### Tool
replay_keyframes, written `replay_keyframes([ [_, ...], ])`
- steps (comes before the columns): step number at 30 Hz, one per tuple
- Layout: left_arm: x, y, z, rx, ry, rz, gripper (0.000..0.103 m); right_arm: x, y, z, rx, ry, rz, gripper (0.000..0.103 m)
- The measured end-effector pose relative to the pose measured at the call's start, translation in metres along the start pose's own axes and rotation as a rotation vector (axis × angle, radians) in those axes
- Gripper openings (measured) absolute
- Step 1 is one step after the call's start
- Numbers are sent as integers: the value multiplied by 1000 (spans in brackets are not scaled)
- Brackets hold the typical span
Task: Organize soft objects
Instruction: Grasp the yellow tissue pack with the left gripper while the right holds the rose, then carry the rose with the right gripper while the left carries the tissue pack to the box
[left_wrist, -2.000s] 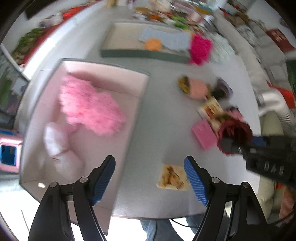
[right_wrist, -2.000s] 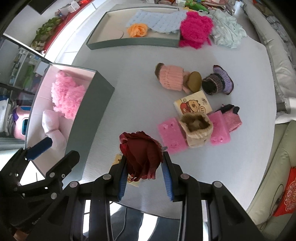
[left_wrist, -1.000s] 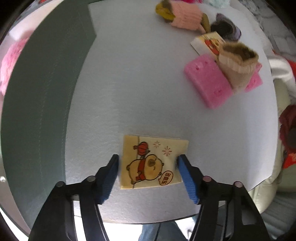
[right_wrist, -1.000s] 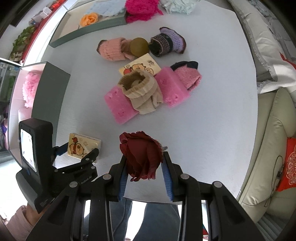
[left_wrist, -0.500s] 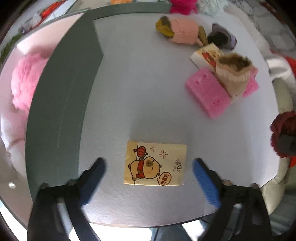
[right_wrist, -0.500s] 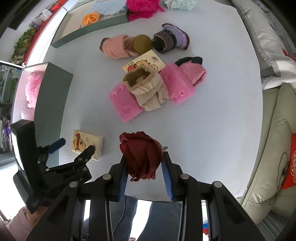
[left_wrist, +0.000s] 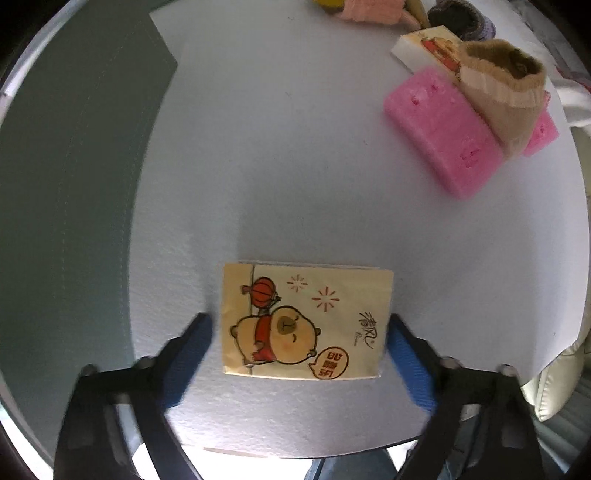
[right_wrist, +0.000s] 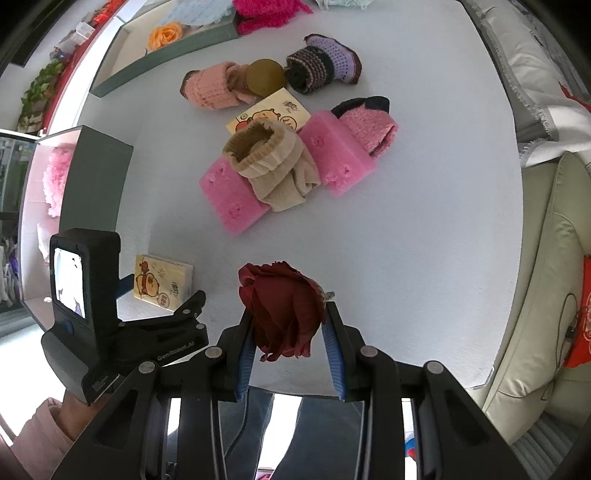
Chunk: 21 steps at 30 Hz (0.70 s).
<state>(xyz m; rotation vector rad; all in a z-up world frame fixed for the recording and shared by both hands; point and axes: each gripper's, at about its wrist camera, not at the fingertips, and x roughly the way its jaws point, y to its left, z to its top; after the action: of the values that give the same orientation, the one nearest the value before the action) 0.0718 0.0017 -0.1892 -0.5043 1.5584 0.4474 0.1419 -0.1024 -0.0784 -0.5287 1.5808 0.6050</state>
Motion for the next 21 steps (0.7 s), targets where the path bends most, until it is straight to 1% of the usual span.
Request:
replay_keyframes([
  [1, -5, -1, 1, 6, -7, -1, 75, 0, 0, 0, -2, -1, -1, 37],
  [4, -17, 2, 2, -15, -19, -46, 75, -3, 2, 3, -8, -11, -6, 37],
  [7, -40, 3, 3, -26, -74, -68, 75, -8, 6, 9, -16, -31, -13, 37],
  [12, -90, 11, 0, -54, -197, -97, 75, -20, 19, 21, -46, -71, -21, 37],
  [14, -107, 23, -11, -83, -247, -107, 75, -27, 25, 26, -61, -91, -23, 37],
  [16, -116, 38, -19, -118, -284, -109, 75, -35, 34, 34, -80, -115, -26, 37],
  [18, -126, 61, -23, -169, -322, -113, 75, -43, 46, 41, -111, -139, -24, 37],
  [20, -141, 100, -25, -227, -356, -104, 75, -50, 59, 47, -142, -156, -22, 37],
  [21, -145, 111, -27, -252, -368, -96, 75, -52, 67, 49, -163, -164, -18, 37],
])
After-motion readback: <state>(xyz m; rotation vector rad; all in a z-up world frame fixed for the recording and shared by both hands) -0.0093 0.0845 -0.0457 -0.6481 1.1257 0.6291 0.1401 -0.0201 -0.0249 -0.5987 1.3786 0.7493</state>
